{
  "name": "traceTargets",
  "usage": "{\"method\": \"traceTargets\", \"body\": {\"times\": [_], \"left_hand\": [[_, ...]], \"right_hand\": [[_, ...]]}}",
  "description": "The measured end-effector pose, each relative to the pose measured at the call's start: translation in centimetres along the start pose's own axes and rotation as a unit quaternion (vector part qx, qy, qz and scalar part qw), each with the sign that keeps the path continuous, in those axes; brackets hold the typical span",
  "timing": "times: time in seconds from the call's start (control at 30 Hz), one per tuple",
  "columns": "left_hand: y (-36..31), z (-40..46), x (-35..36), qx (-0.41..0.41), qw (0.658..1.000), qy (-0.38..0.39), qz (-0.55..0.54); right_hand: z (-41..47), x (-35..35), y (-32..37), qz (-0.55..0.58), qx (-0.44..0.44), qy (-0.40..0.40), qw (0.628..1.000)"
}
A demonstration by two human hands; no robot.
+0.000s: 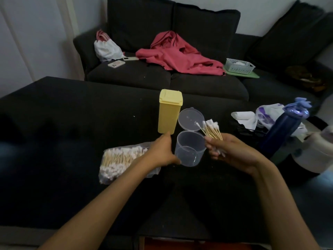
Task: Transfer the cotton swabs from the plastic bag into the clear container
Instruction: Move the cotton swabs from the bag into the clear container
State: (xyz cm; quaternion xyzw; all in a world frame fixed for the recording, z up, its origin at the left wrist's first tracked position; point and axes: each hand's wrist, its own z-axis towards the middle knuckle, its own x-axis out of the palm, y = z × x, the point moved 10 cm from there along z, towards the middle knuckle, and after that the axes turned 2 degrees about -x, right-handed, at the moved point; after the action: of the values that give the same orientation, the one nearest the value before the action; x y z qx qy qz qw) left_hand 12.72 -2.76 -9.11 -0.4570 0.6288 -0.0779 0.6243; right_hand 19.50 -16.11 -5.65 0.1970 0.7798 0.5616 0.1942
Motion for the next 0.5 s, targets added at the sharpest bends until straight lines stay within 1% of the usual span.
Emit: {"method": "traceTargets", "body": {"times": [0.03,0.1,0.2,0.27,0.4,0.43,0.5], "left_hand": [[-0.1,0.9,0.9,-0.012,1.000,0.008,0.012],[-0.2,2.3,2.1,-0.016,1.000,-0.005,-0.013],[-0.9,3.2,2.7,0.020,0.996,-0.037,-0.081],[-1.7,3.0,2.5,0.063,0.992,-0.055,-0.094],[-4.1,0.2,1.2,0.178,0.976,-0.122,-0.023],[-4.6,-0.7,0.9,0.207,0.968,-0.142,0.004],[-5.5,-2.4,0.4,0.257,0.948,-0.178,0.055]], "right_hand": [[0.0,-0.2,0.0,-0.008,-0.002,0.003,1.000],[-0.1,-0.4,-0.1,-0.036,-0.004,0.011,0.999],[-0.3,-1.3,0.0,-0.098,-0.005,0.007,0.995],[-0.5,-2.1,0.0,-0.145,-0.002,0.002,0.989],[-1.0,-2.9,0.2,-0.249,-0.017,-0.003,0.968],[-1.0,-2.9,0.4,-0.292,-0.026,-0.006,0.956],[-0.9,-2.6,0.3,-0.393,-0.033,-0.013,0.919]]}}
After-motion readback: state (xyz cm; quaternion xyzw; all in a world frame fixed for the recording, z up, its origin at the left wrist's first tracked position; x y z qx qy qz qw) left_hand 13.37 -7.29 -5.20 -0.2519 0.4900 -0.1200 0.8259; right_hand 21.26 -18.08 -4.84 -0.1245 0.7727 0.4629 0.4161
